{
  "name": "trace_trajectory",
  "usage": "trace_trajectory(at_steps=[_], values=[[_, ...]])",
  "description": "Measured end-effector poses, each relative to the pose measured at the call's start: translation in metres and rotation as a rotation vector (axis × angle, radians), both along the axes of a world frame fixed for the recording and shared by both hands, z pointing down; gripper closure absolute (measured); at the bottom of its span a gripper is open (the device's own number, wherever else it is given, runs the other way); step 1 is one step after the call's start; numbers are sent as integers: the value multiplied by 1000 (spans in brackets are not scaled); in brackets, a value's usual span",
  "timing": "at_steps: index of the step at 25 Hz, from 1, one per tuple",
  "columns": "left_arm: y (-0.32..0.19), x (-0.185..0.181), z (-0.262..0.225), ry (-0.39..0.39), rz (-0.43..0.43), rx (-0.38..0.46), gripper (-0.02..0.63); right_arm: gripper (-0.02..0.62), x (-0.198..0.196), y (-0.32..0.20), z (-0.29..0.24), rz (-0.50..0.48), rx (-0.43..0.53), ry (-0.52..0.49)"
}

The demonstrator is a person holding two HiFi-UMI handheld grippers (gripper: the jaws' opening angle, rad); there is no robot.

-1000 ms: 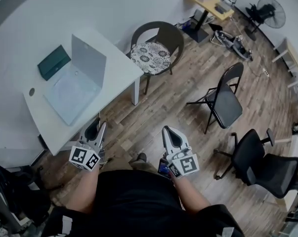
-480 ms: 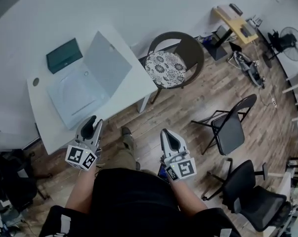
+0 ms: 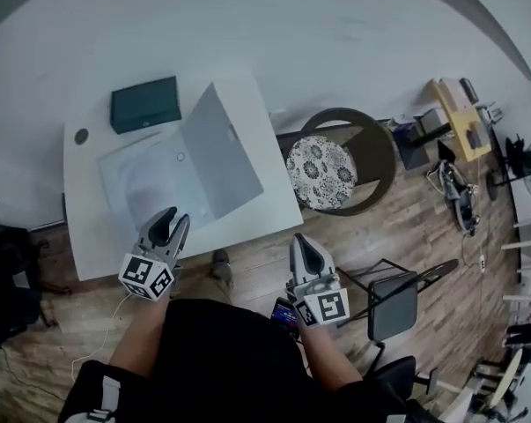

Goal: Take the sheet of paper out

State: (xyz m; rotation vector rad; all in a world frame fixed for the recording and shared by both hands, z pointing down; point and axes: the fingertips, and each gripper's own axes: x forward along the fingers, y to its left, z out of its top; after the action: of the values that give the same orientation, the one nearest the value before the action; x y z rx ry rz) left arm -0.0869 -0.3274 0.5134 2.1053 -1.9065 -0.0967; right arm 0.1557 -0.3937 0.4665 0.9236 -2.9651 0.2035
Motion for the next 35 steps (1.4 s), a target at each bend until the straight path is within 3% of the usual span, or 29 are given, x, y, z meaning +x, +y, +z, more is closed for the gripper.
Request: trace_trajectory(at_steps=[6, 20, 25, 29, 33, 35], values=[[-32, -44, 10, 13, -90, -47, 485, 586, -52, -74, -8, -63, 30, 17], [-51, -104, 54, 69, -275, -202, 485, 586, -153, -158, 16, -256, -24, 54], [-58, -109, 79, 75, -335, -302, 485, 586, -200, -177, 25, -395, -50, 61], [-67, -110, 101, 70, -357, -397, 485, 586, -223, -200, 29, -448, -60, 67], [-74, -112, 127, 129, -381, -480, 483, 586, -234, -215, 40, -496, -81, 90], [-73, -114, 142, 106, -390, -537, 485, 586, -238, -218, 47, -516, -98, 102]])
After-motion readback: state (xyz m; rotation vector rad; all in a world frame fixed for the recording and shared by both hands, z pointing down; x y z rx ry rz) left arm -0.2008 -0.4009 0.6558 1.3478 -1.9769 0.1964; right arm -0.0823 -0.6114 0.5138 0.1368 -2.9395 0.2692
